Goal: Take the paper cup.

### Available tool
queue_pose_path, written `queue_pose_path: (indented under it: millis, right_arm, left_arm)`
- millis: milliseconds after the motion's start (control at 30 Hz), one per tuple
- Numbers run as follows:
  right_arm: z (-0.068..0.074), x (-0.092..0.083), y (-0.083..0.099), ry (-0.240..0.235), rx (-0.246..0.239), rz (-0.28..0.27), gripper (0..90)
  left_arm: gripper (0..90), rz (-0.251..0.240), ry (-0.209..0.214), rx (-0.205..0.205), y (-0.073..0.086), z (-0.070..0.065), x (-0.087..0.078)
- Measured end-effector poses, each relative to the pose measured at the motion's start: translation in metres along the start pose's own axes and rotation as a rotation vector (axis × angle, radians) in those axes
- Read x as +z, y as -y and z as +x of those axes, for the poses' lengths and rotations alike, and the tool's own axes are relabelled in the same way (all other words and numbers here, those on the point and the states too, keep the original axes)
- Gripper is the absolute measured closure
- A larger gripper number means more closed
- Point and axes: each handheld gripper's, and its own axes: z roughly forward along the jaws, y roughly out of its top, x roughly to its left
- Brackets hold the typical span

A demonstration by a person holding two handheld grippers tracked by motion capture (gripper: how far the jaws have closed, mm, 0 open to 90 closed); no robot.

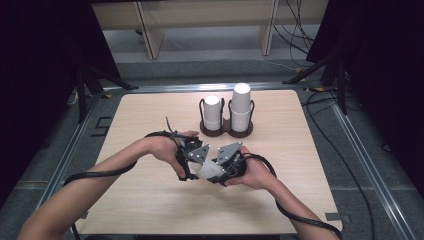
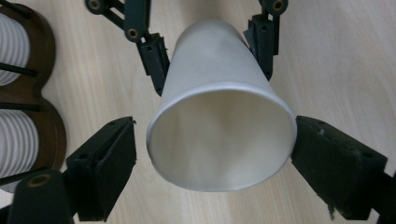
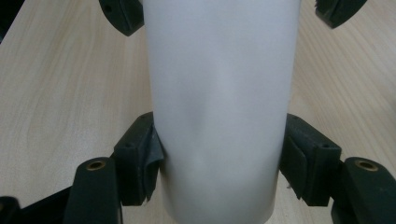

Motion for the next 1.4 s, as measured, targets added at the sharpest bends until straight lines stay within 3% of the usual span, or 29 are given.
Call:
queue_pose_path:
  millis: [67, 167, 300, 433, 600, 700, 767, 800, 867, 967, 1000, 1067, 1200, 1233, 1267, 1300, 1333, 1400]
  right_arm:
    - [-0.001, -0.002, 0.002, 0.022, -0.012, -0.019, 35.4]
    - [0.0, -0.005, 0.008, 0.038, 0.013, -0.05, 35.3]
    - [0.002, -0.009, 0.018, 0.077, 0.037, -0.1, 35.3]
    - [0.006, -0.01, 0.029, 0.112, 0.096, -0.174, 35.4]
    - [0.011, -0.011, 0.041, 0.172, 0.144, -0.269, 35.3]
    - [0.011, -0.015, 0.046, 0.207, 0.16, -0.33, 35.3]
    - [0.014, -0.016, 0.051, 0.212, 0.206, -0.358, 35.2]
    - [0.013, -0.017, 0.052, 0.226, 0.185, -0.372, 35.1]
    - [0.015, -0.019, 0.057, 0.235, 0.235, -0.413, 35.1]
    - [0.017, -0.02, 0.06, 0.259, 0.252, -0.466, 35.1]
    - [0.019, -0.019, 0.06, 0.243, 0.275, -0.479, 35.1]
    - [0.02, -0.02, 0.061, 0.263, 0.271, -0.483, 35.1]
    - [0.022, -0.023, 0.059, 0.292, 0.276, -0.494, 35.0]
    - [0.02, -0.023, 0.058, 0.291, 0.238, -0.509, 35.0]
    - [0.022, -0.024, 0.057, 0.283, 0.261, -0.512, 35.0]
    - [0.023, -0.024, 0.057, 0.275, 0.274, -0.503, 35.0]
    - [0.022, -0.025, 0.057, 0.289, 0.258, -0.514, 35.0]
    - [0.022, -0.024, 0.057, 0.286, 0.271, -0.527, 35.0]
  left_arm:
    - [13.0, -0.028, -0.016, -0.014, 0.002, -0.001, -0.002]
    - [12.7, -0.079, -0.045, -0.04, 0.007, -0.003, -0.006]
    - [11.8, -0.16, -0.086, -0.1, 0.017, -0.006, -0.008]
    - [10.2, -0.255, -0.136, -0.174, 0.029, -0.011, -0.008]
    - [8.1, -0.41, -0.232, -0.314, 0.042, -0.018, -0.006]
    - [7.7, -0.519, -0.263, -0.413, 0.049, -0.026, -0.002]
    - [7.6, -0.574, -0.287, -0.453, 0.053, -0.031, 0.002]
    - [7.6, -0.605, -0.295, -0.479, 0.055, -0.034, 0.005]
    - [7.5, -0.669, -0.312, -0.526, 0.059, -0.041, 0.011]
    - [7.5, -0.736, -0.344, -0.585, 0.064, -0.048, 0.018]
    - [7.5, -0.756, -0.355, -0.603, 0.066, -0.051, 0.02]
    - [7.6, -0.807, -0.378, -0.639, 0.07, -0.054, 0.023]
    - [7.7, -0.829, -0.406, -0.692, 0.077, -0.059, 0.022]
    - [7.7, -0.834, -0.417, -0.696, 0.078, -0.06, 0.021]
    - [7.8, -0.849, -0.421, -0.695, 0.078, -0.06, 0.022]
    - [7.8, -0.834, -0.422, -0.702, 0.079, -0.061, 0.019]
    - [7.8, -0.849, -0.429, -0.698, 0.079, -0.061, 0.02]
    - [7.9, -0.84, -0.438, -0.697, 0.08, -0.063, 0.016]
